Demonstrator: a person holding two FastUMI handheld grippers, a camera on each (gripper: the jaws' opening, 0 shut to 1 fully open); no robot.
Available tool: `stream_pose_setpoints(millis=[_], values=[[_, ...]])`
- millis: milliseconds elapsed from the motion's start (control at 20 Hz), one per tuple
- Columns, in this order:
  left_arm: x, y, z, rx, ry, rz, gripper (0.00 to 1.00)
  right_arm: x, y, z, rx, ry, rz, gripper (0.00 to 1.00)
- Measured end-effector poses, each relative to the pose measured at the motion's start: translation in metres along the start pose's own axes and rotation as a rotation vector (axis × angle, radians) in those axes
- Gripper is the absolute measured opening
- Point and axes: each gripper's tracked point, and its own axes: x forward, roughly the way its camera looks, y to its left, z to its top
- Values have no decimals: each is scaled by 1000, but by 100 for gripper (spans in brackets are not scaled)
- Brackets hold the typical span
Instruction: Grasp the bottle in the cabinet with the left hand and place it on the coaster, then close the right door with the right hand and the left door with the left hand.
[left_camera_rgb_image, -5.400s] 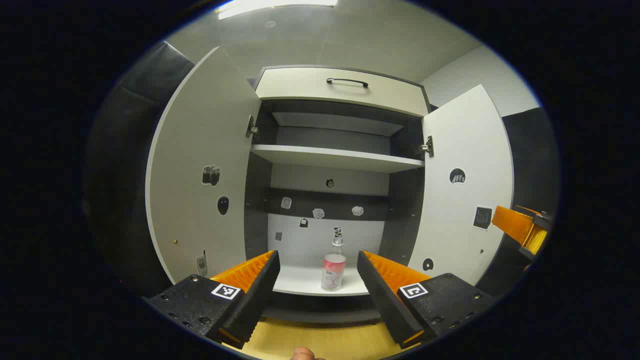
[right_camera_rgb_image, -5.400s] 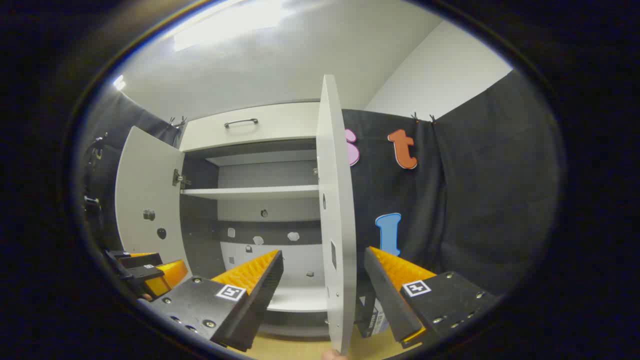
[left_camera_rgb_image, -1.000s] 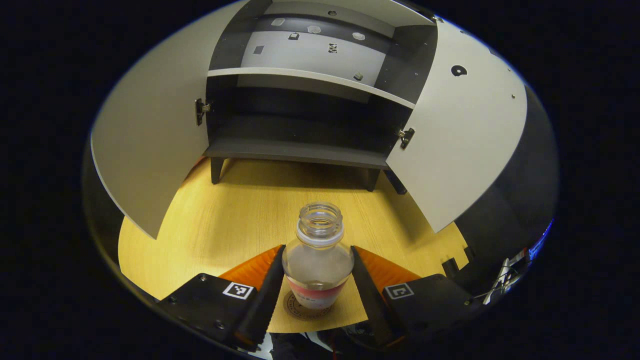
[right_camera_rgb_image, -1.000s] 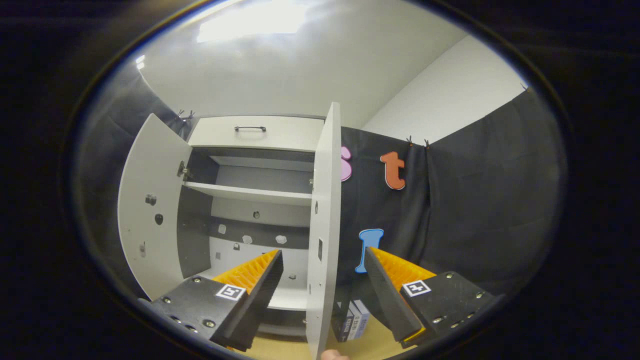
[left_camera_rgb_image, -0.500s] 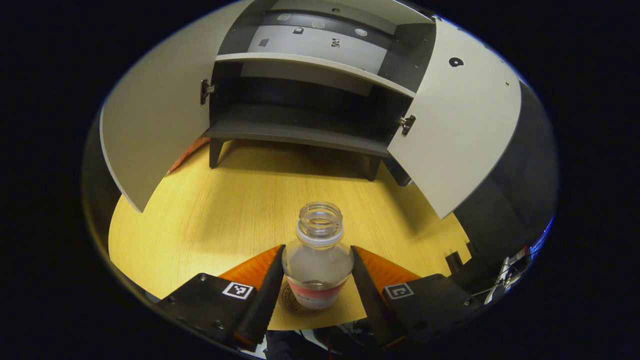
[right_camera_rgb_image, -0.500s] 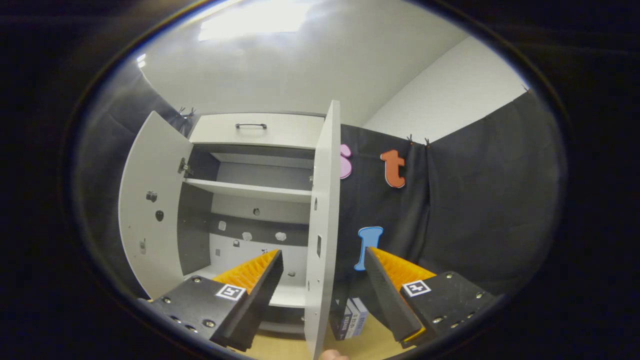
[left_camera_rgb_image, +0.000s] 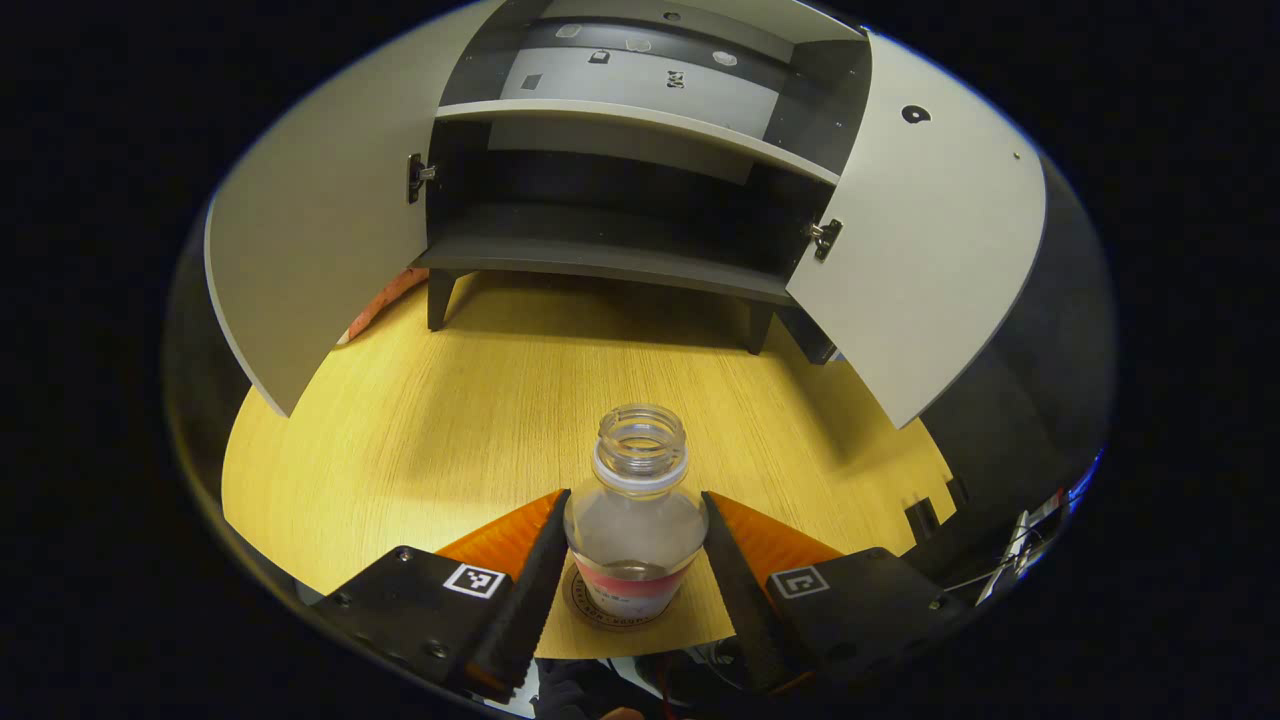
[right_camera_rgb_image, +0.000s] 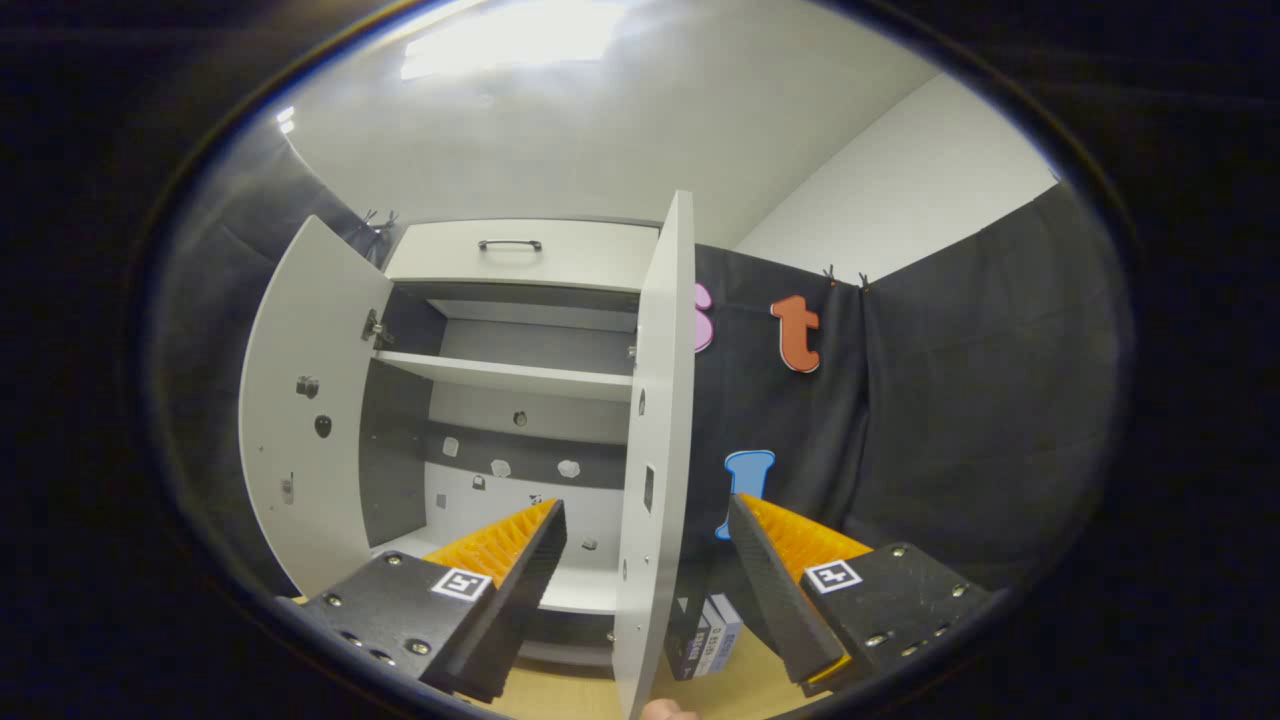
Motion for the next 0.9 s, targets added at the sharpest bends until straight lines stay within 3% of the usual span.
stream_pose_setpoints(millis=[900], values=[[-7,-9,8,38,-27,-27,83,11,14,-14,-16,27,23,98]])
